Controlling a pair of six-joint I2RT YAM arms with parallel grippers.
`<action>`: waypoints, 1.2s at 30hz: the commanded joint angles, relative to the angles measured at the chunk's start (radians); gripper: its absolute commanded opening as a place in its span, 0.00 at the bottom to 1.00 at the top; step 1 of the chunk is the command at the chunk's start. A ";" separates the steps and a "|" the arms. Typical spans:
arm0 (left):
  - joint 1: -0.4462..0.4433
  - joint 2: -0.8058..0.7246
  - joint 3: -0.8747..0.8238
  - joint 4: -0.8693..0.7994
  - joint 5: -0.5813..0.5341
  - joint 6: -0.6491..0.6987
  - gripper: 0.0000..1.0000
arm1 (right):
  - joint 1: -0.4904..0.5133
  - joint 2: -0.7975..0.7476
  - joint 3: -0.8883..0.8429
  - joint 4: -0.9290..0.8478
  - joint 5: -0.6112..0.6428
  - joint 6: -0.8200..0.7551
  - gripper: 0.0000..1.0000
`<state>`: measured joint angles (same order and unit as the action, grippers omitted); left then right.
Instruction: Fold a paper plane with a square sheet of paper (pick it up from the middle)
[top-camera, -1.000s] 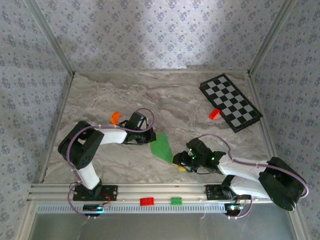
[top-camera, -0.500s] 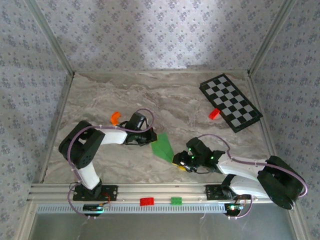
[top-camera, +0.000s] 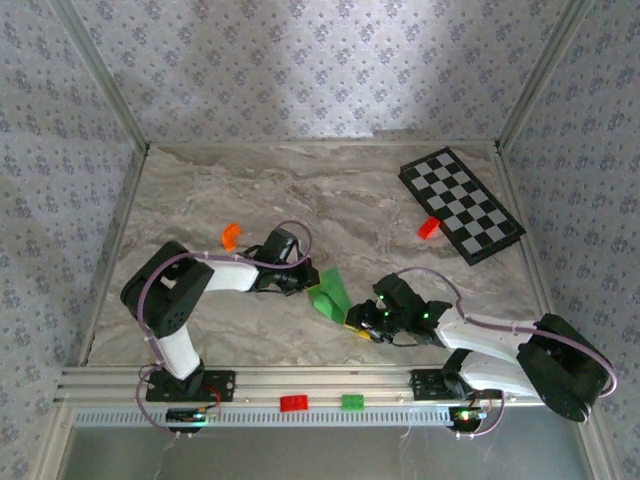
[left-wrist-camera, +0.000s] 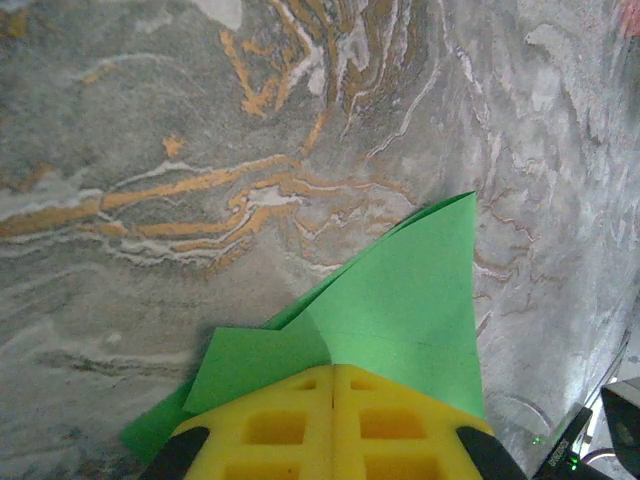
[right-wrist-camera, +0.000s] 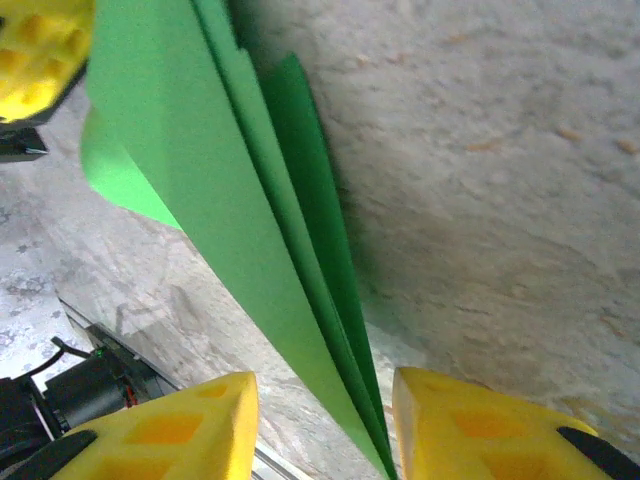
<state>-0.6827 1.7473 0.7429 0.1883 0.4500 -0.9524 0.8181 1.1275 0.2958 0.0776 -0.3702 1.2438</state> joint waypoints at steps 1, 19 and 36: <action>-0.012 0.032 -0.009 -0.075 -0.007 0.012 0.07 | -0.011 -0.032 0.002 0.036 0.008 -0.028 0.41; -0.012 -0.034 0.026 -0.147 -0.070 0.079 0.09 | -0.033 -0.055 0.013 -0.036 -0.012 -0.190 0.09; 0.038 -0.594 -0.146 -0.247 -0.368 0.049 0.33 | -0.018 -0.226 0.065 -0.048 0.189 -0.750 0.00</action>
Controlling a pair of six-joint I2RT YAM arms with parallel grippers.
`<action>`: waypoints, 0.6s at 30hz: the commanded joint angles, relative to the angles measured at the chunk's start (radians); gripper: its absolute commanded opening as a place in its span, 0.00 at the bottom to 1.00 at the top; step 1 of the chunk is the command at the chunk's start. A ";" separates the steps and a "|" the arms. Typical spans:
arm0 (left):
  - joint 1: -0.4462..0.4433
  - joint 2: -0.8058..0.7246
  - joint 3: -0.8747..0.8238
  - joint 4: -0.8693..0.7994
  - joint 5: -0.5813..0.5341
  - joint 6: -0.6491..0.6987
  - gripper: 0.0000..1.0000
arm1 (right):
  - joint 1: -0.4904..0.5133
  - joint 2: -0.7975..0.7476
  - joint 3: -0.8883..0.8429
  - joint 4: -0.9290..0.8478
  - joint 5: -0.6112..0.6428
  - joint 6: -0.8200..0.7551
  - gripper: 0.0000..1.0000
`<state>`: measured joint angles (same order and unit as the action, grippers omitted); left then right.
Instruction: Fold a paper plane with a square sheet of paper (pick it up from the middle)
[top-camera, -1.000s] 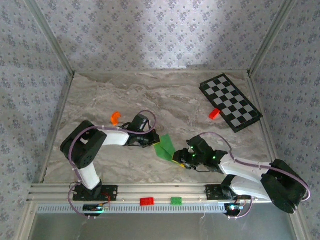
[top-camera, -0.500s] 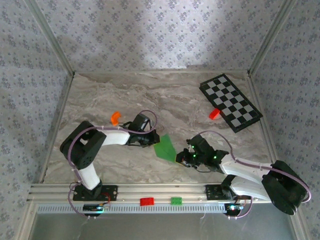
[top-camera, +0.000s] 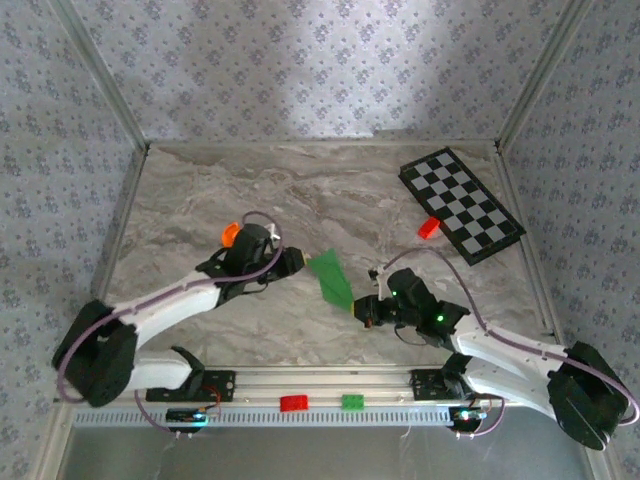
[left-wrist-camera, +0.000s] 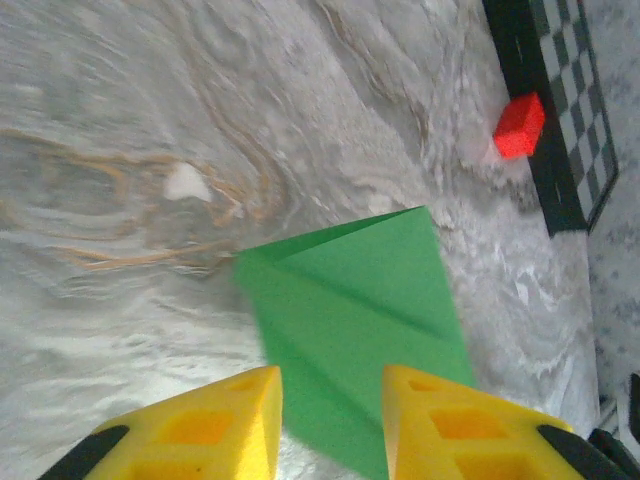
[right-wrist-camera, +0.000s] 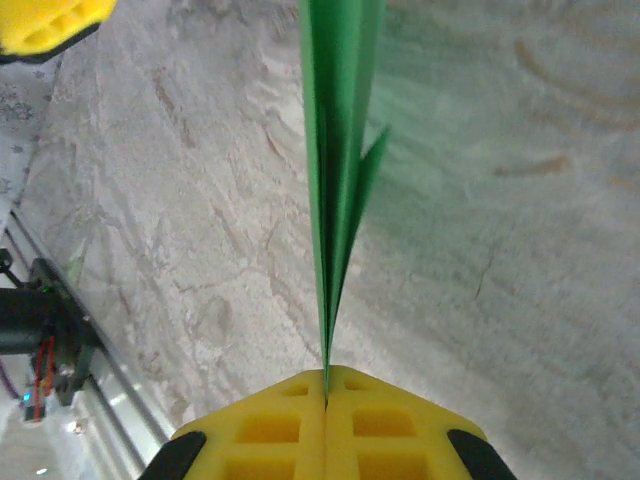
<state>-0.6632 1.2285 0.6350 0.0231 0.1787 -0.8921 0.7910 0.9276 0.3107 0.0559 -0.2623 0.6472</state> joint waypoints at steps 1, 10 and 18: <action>0.029 -0.118 -0.056 -0.096 -0.110 -0.014 0.34 | 0.016 -0.032 0.061 -0.031 0.103 -0.190 0.00; 0.114 -0.377 -0.141 -0.248 -0.171 -0.027 0.36 | 0.103 0.024 0.261 -0.279 0.502 -0.379 0.00; 0.162 -0.438 -0.138 -0.366 -0.208 -0.047 0.36 | 0.199 0.285 0.523 -0.767 1.056 -0.316 0.00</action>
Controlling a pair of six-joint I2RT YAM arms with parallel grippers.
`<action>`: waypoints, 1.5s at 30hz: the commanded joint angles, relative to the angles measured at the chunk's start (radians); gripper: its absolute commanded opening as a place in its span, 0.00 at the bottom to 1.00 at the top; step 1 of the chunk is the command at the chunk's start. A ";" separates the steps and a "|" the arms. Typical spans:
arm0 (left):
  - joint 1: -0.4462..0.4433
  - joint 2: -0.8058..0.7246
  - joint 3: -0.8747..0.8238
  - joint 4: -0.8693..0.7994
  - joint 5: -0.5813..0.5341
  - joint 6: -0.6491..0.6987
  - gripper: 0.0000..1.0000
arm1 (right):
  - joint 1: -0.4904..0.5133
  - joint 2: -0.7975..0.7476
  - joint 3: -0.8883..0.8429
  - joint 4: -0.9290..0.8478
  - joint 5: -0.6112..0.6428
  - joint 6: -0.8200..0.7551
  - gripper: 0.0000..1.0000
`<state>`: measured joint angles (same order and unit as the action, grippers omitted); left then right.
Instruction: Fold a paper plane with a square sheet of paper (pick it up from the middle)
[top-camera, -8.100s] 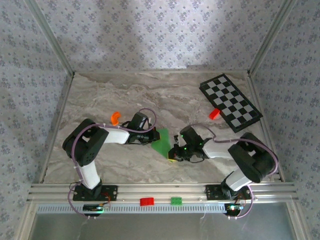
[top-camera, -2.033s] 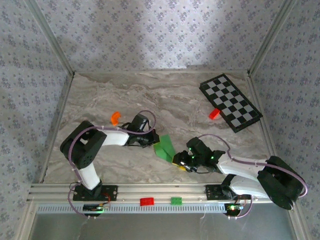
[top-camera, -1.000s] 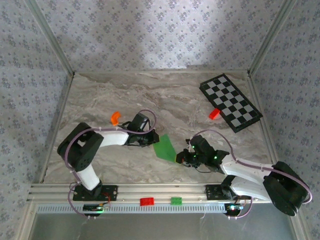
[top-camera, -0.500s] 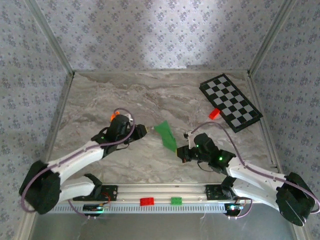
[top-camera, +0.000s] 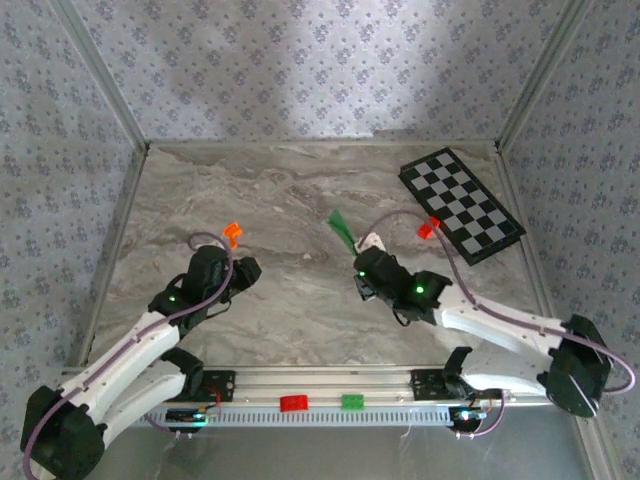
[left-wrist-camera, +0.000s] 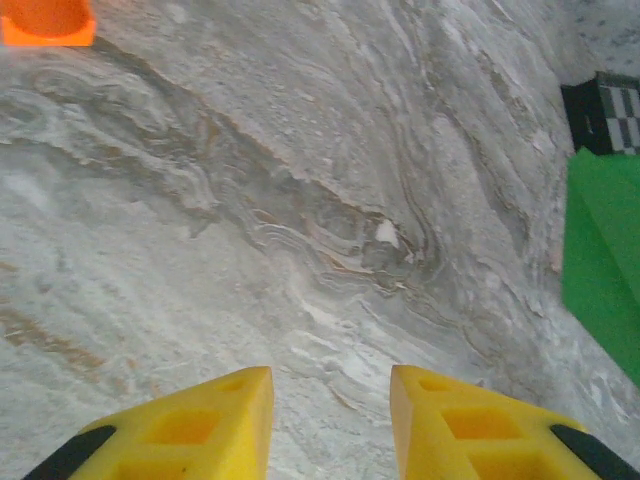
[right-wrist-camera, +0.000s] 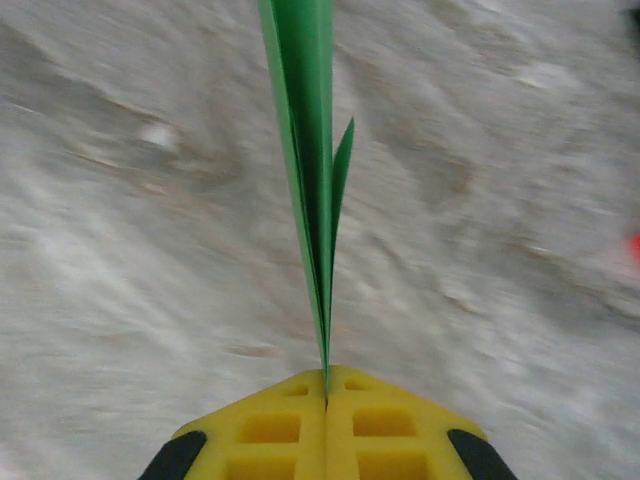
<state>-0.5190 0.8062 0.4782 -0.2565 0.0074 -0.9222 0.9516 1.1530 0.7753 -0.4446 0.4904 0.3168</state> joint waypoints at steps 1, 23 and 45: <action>0.026 -0.016 0.025 -0.102 -0.038 -0.015 0.36 | 0.058 0.096 0.086 -0.315 0.367 0.051 0.00; 0.100 -0.094 0.031 -0.215 -0.027 -0.009 0.45 | 0.115 0.460 0.226 0.050 -0.512 0.179 0.42; 0.102 0.001 0.011 -0.107 0.119 -0.017 0.41 | -0.228 0.561 0.032 0.394 -0.971 0.390 0.13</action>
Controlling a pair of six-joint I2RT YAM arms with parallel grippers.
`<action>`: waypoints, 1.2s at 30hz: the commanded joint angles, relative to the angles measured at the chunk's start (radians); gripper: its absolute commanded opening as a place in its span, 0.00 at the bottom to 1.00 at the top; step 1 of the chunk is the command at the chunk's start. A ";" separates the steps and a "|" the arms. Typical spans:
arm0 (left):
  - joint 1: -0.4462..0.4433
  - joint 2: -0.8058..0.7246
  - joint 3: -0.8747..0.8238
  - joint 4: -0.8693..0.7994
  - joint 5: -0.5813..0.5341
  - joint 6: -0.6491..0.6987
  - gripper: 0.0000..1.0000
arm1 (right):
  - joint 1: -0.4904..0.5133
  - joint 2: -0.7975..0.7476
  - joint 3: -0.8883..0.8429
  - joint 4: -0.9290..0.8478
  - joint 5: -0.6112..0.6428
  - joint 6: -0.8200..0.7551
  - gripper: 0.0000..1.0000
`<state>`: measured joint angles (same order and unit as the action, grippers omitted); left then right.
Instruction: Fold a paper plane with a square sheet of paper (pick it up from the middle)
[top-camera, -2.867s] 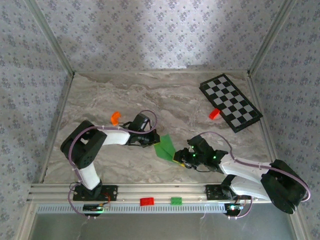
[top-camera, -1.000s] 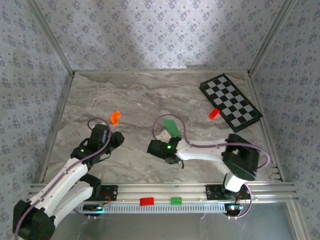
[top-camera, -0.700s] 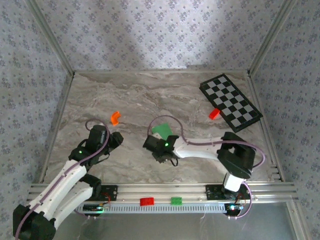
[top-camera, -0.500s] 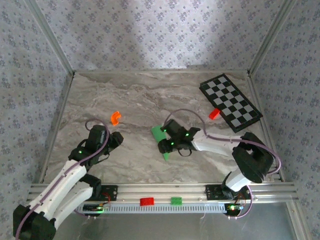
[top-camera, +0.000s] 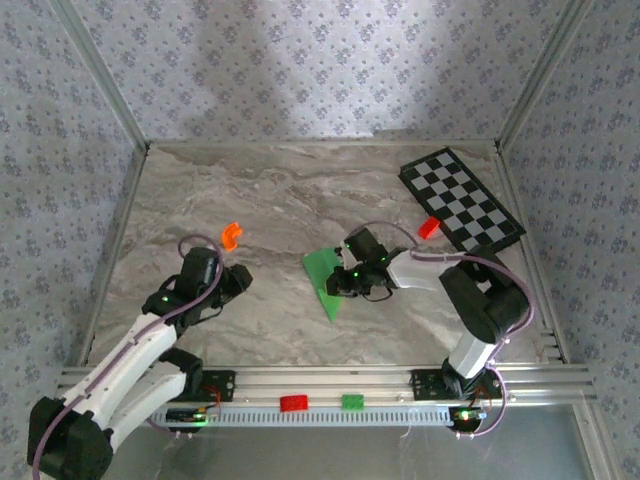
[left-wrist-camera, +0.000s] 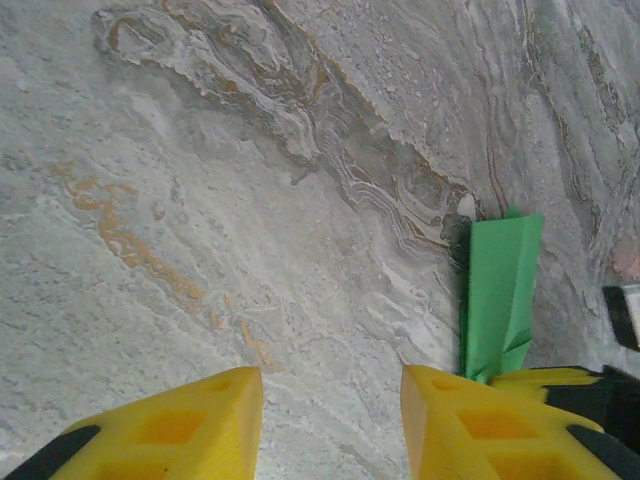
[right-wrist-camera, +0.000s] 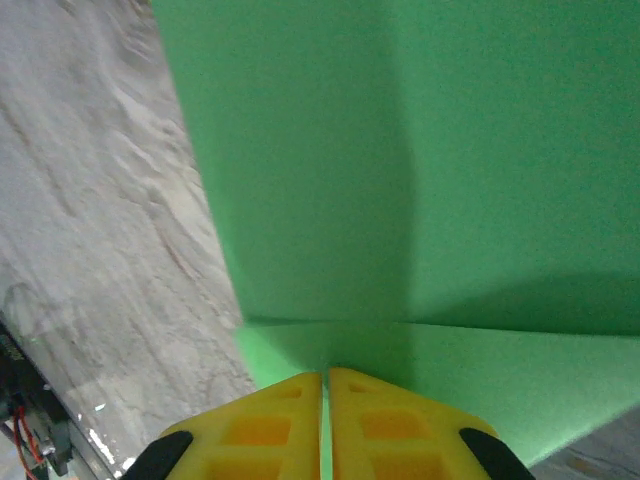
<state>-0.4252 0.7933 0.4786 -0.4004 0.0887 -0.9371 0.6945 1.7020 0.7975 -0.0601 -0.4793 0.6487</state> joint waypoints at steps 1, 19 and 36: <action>0.010 0.024 0.012 0.041 0.049 0.000 0.41 | 0.041 0.008 -0.003 0.022 0.020 0.088 0.13; 0.008 0.192 0.015 0.189 0.227 0.014 0.38 | 0.301 -0.110 -0.156 0.398 0.537 0.701 0.16; -0.031 0.241 0.042 0.260 0.298 0.007 0.35 | 0.174 -0.437 -0.097 -0.198 0.720 0.680 0.22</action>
<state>-0.4473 1.0435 0.4789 -0.1589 0.3569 -0.9363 0.8501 1.3155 0.6449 -0.0490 0.1139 1.2617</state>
